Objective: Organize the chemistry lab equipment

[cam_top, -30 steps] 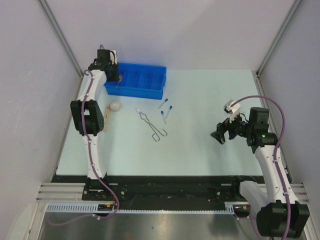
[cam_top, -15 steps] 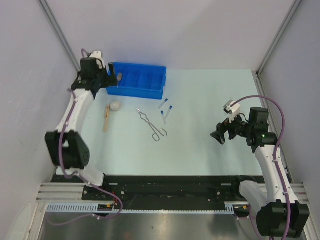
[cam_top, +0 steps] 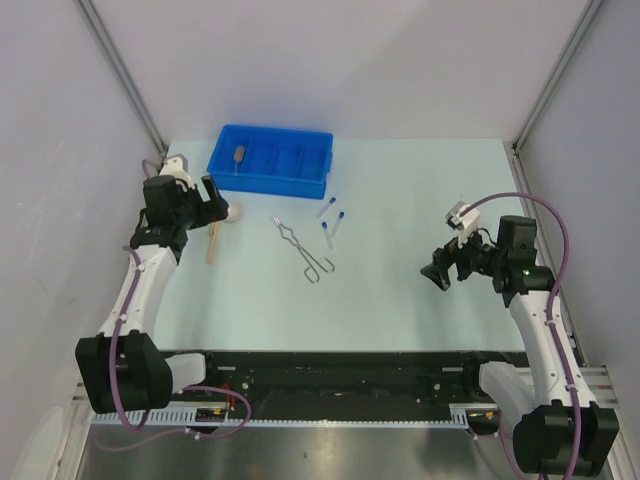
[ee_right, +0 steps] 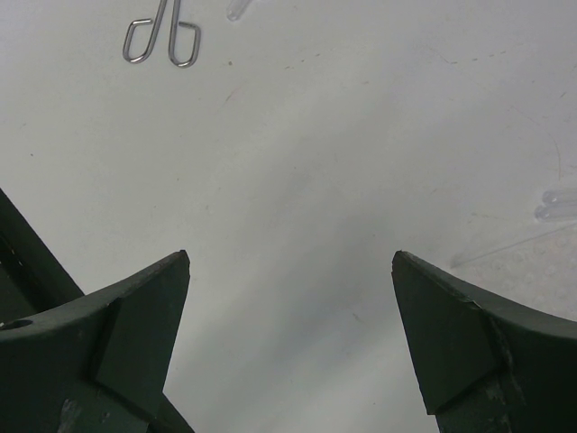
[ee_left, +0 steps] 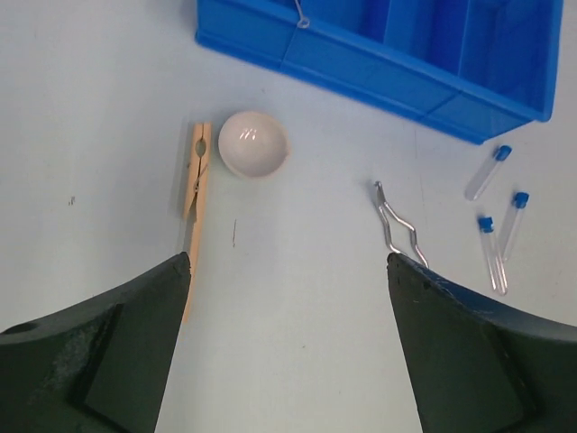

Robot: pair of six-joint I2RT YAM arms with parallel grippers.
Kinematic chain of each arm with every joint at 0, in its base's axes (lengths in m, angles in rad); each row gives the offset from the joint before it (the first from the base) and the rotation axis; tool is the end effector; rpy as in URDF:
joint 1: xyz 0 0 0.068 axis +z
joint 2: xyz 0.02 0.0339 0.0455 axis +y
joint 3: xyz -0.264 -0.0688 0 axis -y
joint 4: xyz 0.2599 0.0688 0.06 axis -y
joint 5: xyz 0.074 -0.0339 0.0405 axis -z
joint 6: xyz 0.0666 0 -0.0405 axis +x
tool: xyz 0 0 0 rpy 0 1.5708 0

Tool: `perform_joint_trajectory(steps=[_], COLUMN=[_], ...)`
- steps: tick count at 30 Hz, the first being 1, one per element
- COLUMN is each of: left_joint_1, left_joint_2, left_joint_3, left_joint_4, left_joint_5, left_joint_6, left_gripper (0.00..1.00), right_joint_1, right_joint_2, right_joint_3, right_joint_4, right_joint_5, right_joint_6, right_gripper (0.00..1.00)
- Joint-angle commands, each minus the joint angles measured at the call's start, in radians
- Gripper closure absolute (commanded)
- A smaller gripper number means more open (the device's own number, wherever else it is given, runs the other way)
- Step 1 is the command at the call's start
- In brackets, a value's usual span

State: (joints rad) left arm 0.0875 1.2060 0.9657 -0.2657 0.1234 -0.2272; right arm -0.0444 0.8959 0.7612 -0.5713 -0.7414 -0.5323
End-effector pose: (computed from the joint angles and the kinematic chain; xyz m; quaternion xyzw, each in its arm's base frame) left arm 0.3146 0.0194 0.2886 -0.1038 0.8542 -0.0884 0.5017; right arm 0.2161 0.0354 0.2643 -0.3517 0.7846 0.2043 0.4680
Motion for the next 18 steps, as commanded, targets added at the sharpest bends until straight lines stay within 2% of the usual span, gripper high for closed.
perform_joint_trajectory(steps=[1,9,18], left_joint_1=[0.004,0.001,0.003], left_joint_2=[-0.023,-0.082,-0.016], left_joint_3=[-0.018,-0.091,-0.064], left_joint_4=[-0.020,-0.044,-0.087], left_joint_5=[-0.014,-0.048,-0.030], left_joint_6=[0.040,0.104,0.123], left_gripper=[0.05,0.01,0.00], right_joint_1=[-0.003,-0.008,-0.011], right_joint_2=[-0.022,-0.018,-0.017], right_joint_3=[-0.010,-0.014,-0.019], right_joint_4=[0.005,-0.002,-0.006], right_joint_5=[-0.032,-0.053,-0.064], right_joint_6=[-0.020,-0.037,-0.043], right_gripper=[0.00,0.00,0.00])
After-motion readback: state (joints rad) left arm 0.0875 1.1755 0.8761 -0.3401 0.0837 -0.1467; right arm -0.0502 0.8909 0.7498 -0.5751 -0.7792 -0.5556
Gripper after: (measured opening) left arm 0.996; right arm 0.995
